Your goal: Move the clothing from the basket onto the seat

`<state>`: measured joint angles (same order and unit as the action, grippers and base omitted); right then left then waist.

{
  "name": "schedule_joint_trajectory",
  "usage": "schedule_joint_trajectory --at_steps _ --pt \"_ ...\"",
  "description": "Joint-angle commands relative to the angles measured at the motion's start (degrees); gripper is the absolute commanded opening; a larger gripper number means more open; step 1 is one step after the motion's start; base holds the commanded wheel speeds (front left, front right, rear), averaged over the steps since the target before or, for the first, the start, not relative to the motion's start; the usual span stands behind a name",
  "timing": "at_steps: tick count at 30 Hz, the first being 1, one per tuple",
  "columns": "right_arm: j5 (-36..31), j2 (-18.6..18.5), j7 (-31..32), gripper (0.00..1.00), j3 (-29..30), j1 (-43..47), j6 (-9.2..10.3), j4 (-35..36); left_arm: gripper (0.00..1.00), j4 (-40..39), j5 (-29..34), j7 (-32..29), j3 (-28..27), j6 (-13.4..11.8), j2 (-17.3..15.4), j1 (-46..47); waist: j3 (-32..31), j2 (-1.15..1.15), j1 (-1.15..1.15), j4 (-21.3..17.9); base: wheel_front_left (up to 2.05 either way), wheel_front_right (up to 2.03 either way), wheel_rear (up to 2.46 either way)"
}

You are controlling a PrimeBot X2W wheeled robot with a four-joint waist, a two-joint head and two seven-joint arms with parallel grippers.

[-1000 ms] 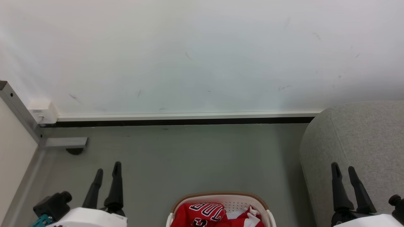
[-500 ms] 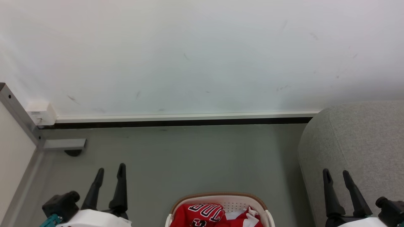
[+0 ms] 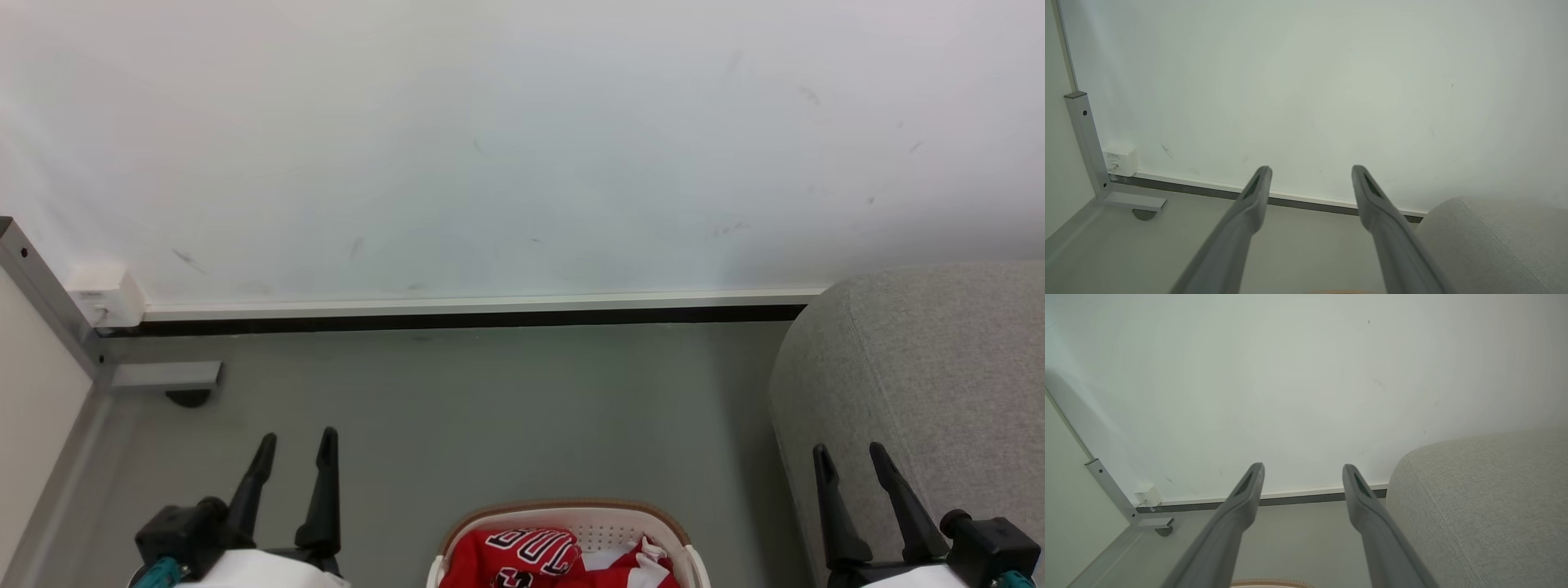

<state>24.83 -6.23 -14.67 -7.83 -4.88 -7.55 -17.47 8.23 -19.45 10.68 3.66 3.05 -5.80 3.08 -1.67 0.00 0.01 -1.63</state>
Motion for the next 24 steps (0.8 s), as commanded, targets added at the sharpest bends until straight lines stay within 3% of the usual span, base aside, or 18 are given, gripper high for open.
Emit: schedule_joint_trajectory --at_steps 1,24 --pt "-2.0 0.1 -0.1 1.0 0.5 -1.0 0.08 0.5 1.0 -0.3 2.0 0.6 -0.1 0.2 -0.5 0.2 -0.1 0.0 -0.01 0.0 0.0 0.0 0.0" --pt "-12.6 2.2 -0.4 1.0 0.9 -0.8 0.1 2.0 1.0 1.0 10.7 3.3 -1.3 2.2 0.8 0.2 -0.5 0.0 -0.01 -0.6 0.0 0.0 0.0"
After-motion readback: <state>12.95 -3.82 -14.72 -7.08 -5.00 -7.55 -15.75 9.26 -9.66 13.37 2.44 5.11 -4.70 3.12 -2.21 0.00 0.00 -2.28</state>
